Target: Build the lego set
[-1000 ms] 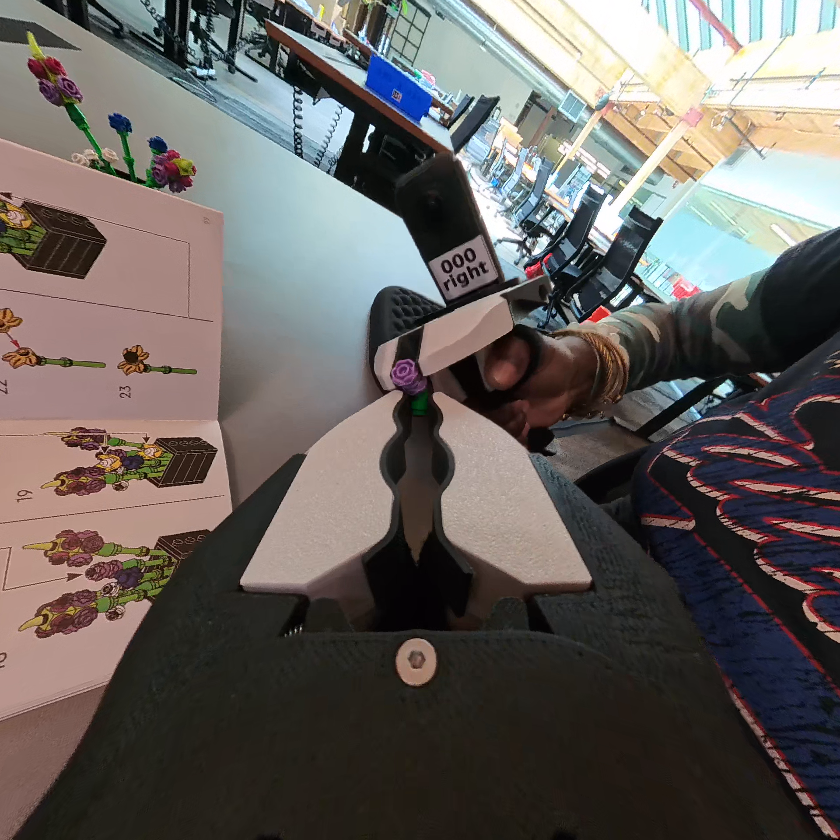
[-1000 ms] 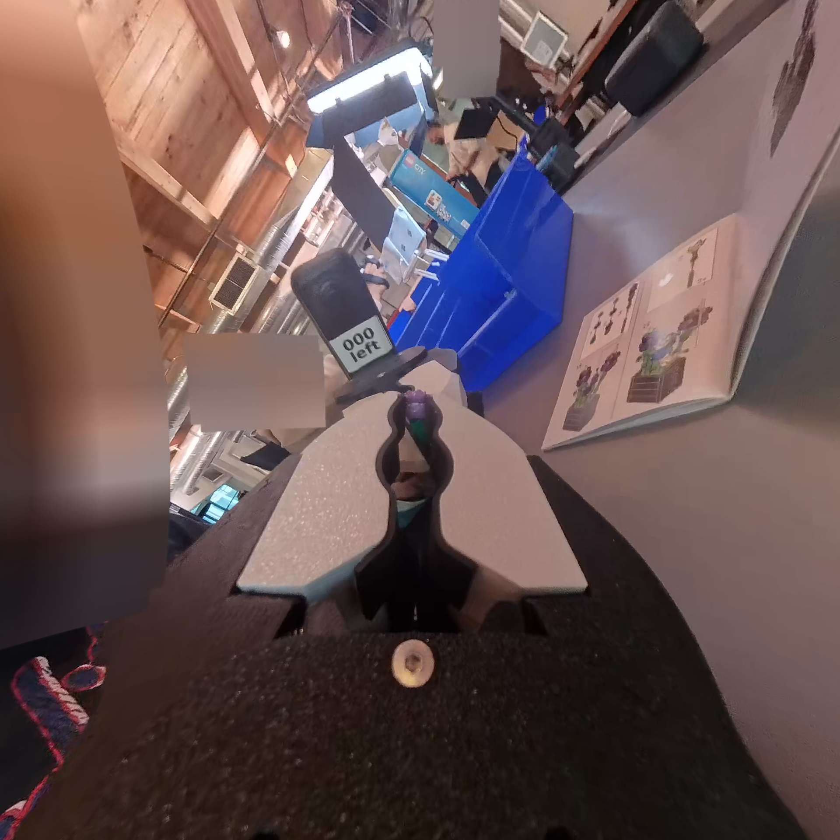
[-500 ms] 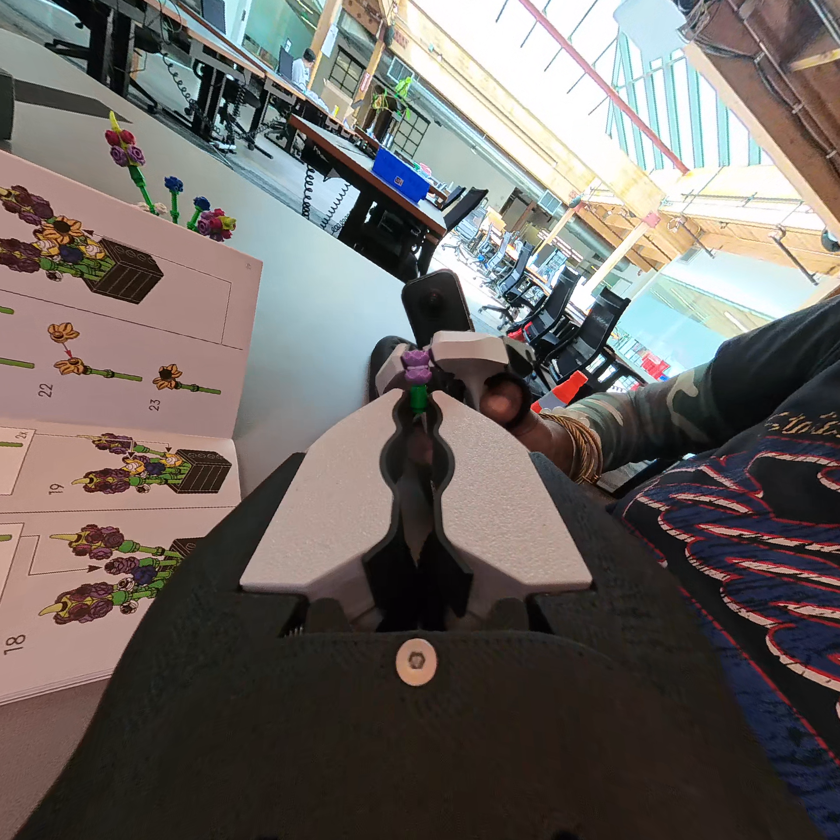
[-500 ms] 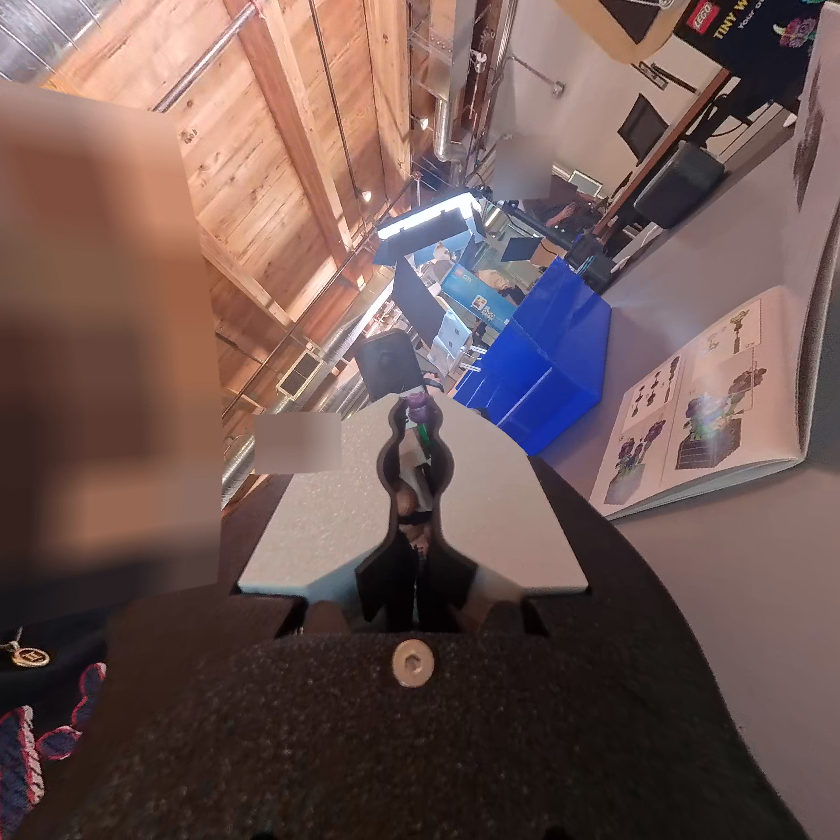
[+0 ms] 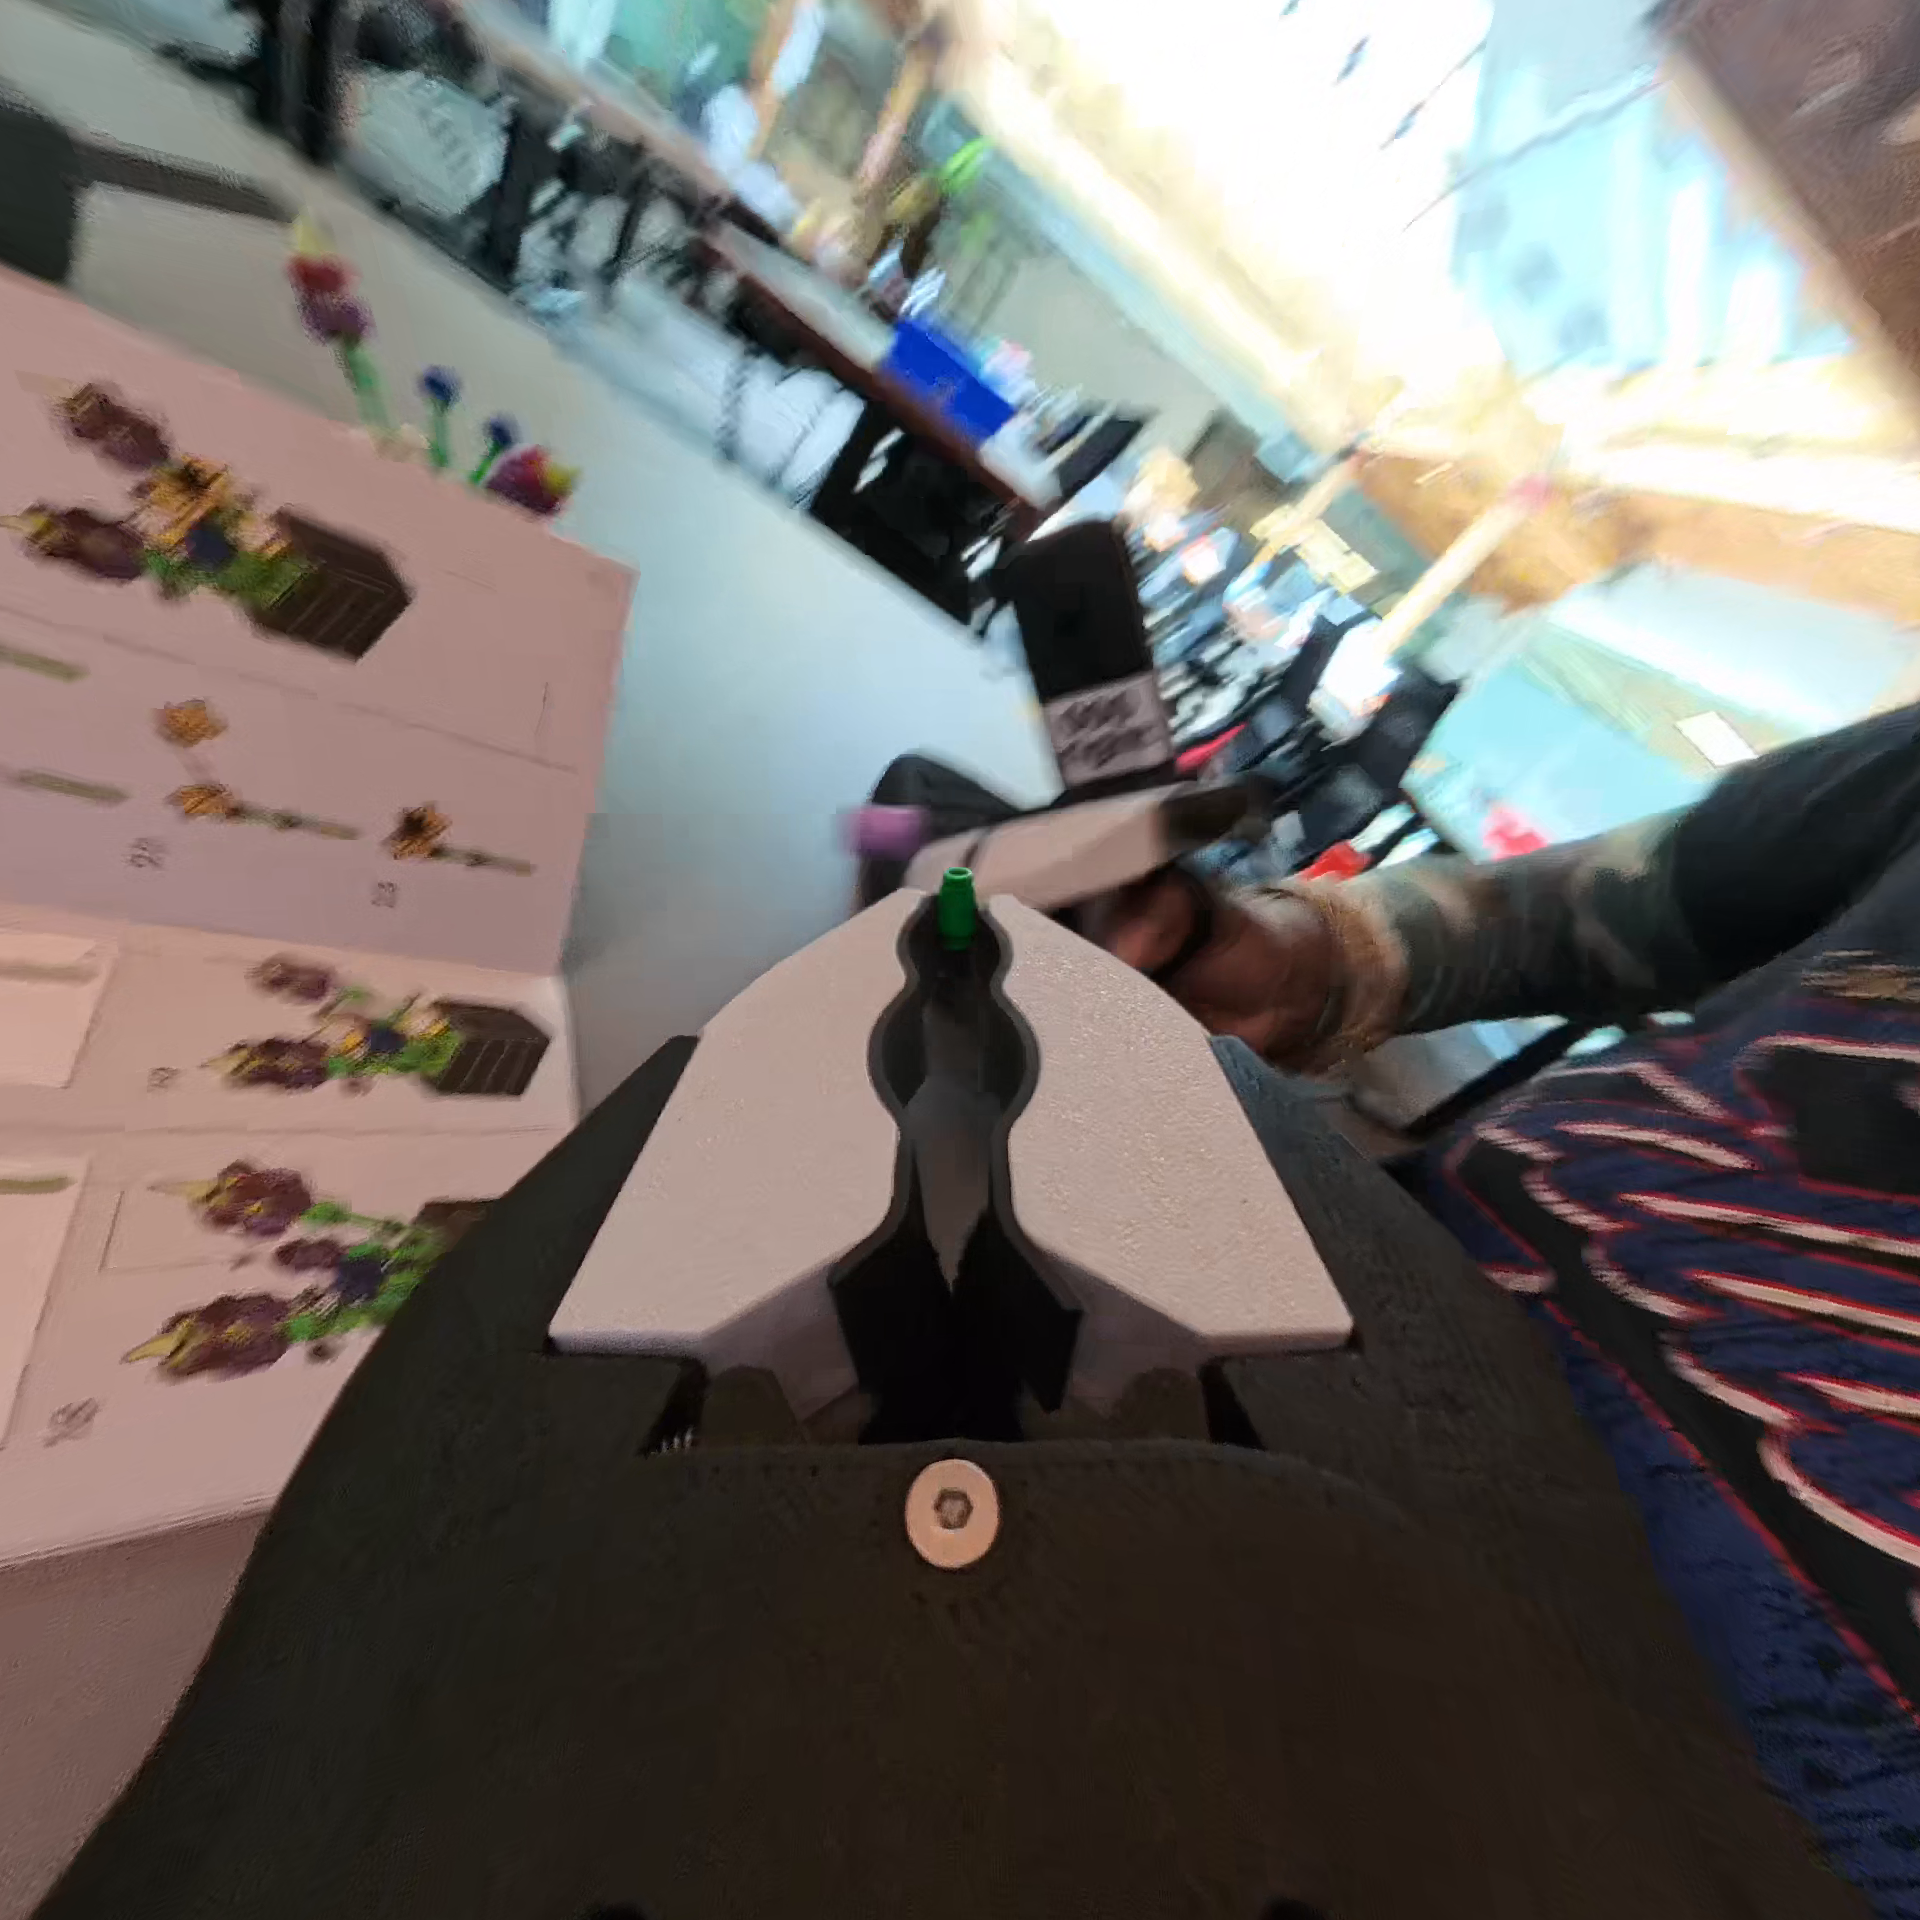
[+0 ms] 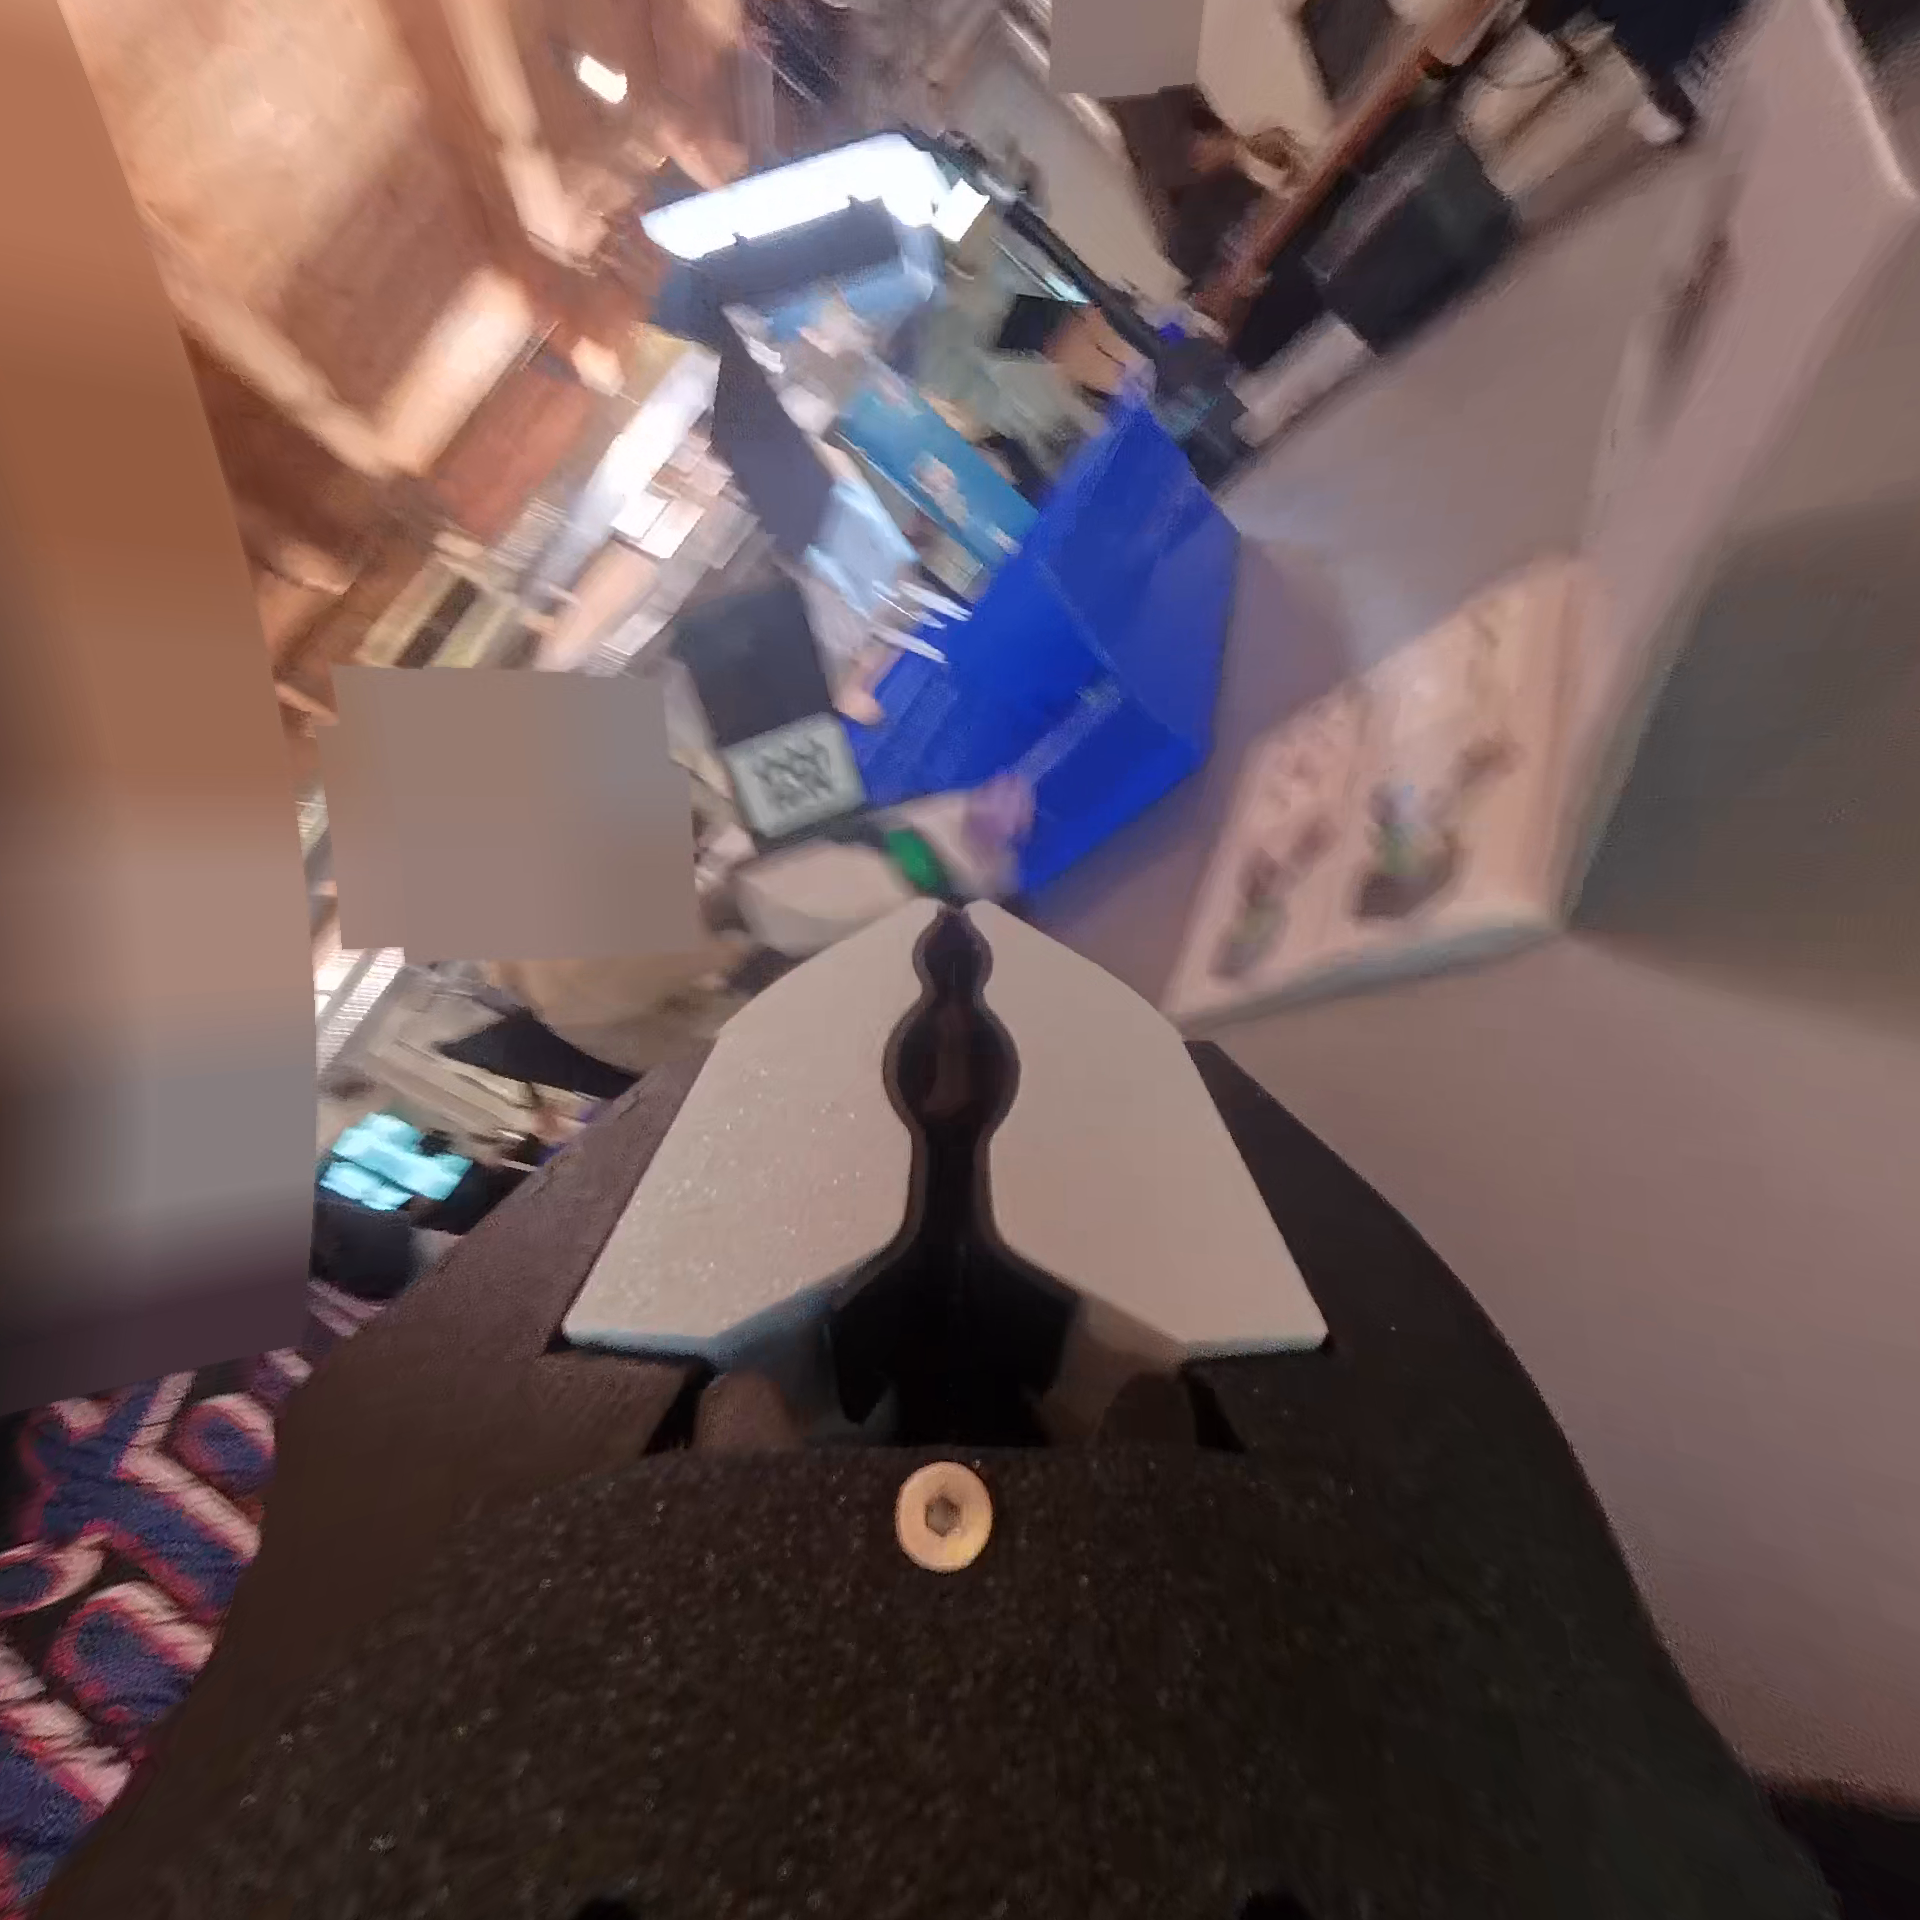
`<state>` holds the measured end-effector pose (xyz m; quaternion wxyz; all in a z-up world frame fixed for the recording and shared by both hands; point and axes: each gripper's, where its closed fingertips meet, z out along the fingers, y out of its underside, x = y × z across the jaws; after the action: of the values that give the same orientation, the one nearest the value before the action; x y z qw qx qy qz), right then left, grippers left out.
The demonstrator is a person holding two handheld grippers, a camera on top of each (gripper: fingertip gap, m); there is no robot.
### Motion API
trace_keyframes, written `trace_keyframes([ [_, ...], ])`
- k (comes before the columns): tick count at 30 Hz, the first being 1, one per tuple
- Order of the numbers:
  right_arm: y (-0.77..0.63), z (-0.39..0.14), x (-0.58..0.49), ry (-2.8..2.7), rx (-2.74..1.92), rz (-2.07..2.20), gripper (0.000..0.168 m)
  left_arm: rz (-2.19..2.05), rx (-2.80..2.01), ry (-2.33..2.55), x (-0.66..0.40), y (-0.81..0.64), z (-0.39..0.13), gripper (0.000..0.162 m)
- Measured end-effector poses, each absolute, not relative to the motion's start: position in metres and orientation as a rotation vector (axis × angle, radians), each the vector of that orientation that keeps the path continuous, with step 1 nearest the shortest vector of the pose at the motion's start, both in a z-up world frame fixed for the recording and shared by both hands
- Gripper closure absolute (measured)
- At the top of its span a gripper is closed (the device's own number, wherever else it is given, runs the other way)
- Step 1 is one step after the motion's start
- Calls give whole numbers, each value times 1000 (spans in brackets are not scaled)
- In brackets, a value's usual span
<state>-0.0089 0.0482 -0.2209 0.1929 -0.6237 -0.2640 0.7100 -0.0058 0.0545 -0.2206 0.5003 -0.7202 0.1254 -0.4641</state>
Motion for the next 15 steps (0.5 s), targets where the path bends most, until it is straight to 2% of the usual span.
trace_keyframes([
  [3,25,-233,-15,-803,-1791,2024,168,-1107,-1744,414,3,46,-221,156],
  [6,33,-225,-7,-719,-1812,2103,168,-1106,-1769,373,-6,48,-223,156],
  [10,40,-204,-1,-851,-1776,1991,167,-1031,-1844,435,-2,46,-231,156],
  [13,48,-193,-3,-1077,-1682,1831,154,-1053,-1829,469,0,42,-229,155],
  [15,48,-197,-5,-1285,-1597,1702,137,-1077,-1801,465,-1,41,-225,155],
])
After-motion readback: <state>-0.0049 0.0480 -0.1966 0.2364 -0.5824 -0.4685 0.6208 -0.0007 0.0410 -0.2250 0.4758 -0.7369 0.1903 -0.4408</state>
